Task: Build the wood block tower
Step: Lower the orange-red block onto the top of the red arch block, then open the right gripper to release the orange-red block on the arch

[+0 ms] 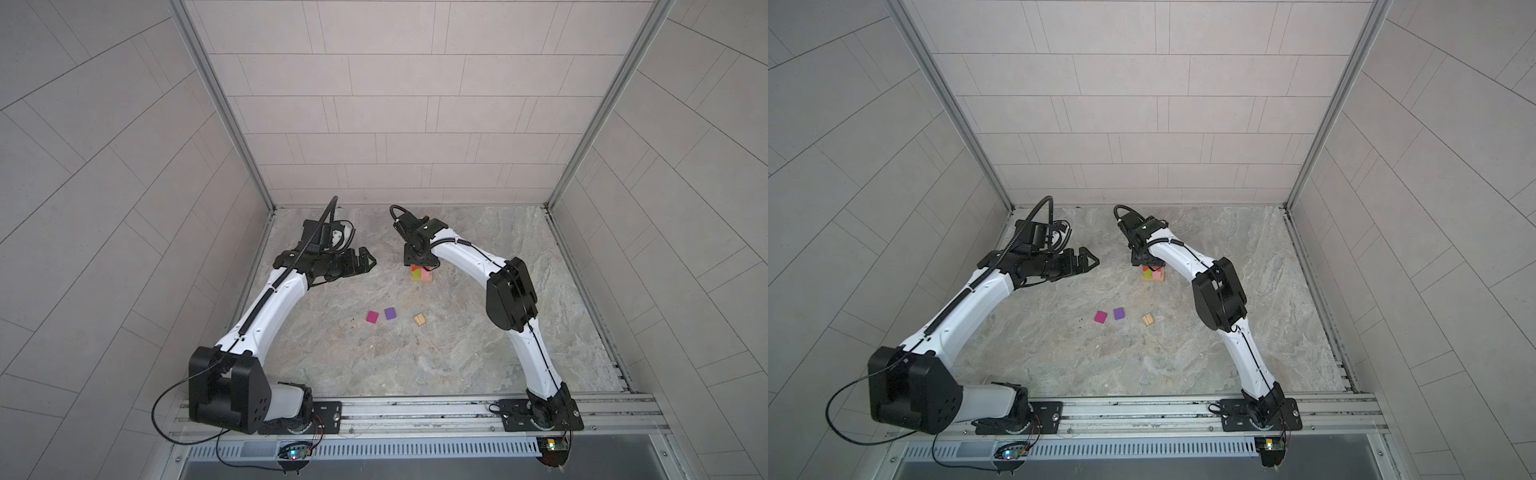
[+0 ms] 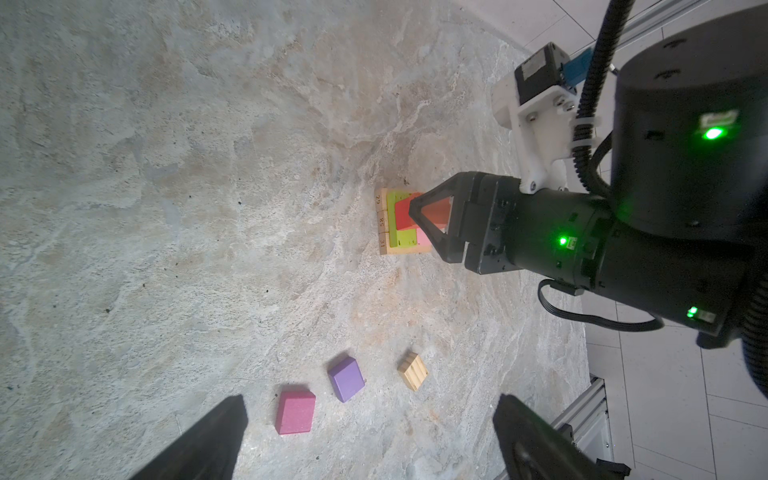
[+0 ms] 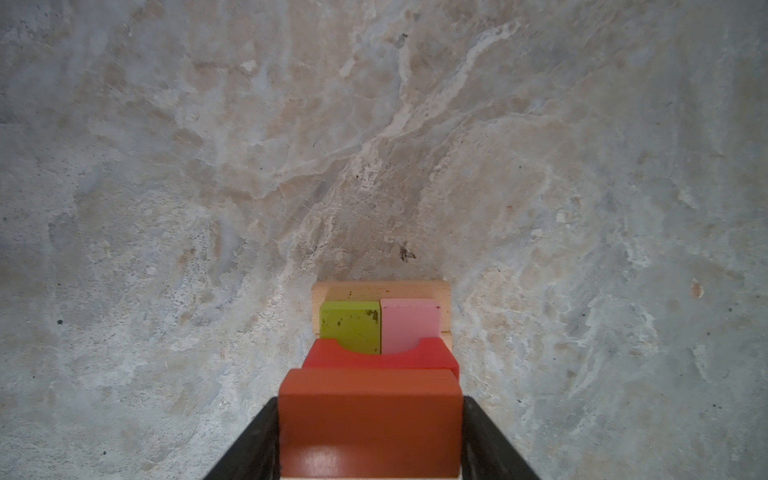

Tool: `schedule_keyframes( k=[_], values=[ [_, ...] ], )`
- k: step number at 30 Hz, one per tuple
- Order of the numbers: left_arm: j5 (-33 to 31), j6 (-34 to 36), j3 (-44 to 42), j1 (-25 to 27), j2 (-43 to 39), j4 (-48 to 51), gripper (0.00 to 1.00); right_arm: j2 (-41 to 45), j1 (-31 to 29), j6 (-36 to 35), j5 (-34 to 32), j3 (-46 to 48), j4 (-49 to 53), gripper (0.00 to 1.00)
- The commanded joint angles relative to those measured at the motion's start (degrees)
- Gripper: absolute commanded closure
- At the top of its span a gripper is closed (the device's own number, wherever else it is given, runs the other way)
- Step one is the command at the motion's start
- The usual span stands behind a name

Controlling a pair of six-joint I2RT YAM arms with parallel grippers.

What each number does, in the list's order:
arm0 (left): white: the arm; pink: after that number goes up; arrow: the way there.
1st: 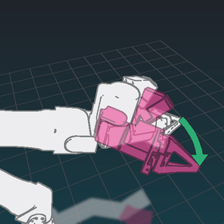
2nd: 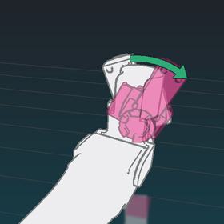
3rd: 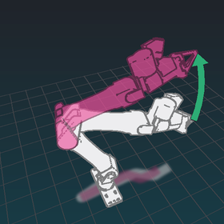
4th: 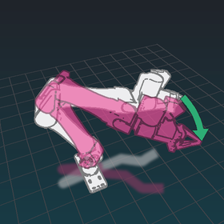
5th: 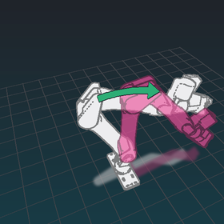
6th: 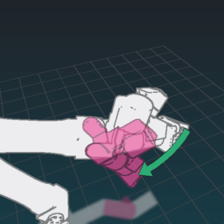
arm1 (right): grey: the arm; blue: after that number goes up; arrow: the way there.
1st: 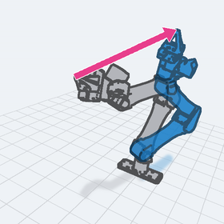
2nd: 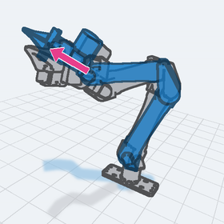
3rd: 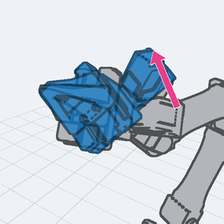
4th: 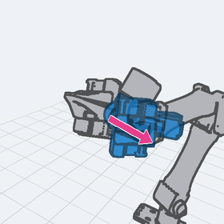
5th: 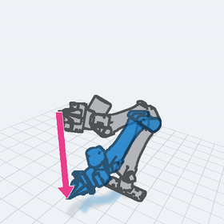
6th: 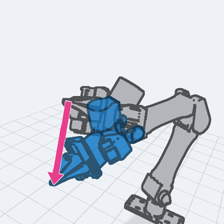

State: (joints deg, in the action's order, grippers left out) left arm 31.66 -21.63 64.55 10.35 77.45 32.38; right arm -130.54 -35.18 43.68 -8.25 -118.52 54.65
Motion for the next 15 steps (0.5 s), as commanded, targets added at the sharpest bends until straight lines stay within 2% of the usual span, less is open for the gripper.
schedule_keyframes(
  k=[1,15],
  values=[
    [0.0,-0.3,-0.9,-0.4,-0.4,-0.8,0.00,0.6,0.2,-0.3,-1.9,-0.7,1.6,0.37],
    [0.1,-0.3,-0.8,-0.4,-0.4,-0.7,0.00,0.9,0.4,-0.8,-1.9,-0.4,2.0,0.36]
  ],
)
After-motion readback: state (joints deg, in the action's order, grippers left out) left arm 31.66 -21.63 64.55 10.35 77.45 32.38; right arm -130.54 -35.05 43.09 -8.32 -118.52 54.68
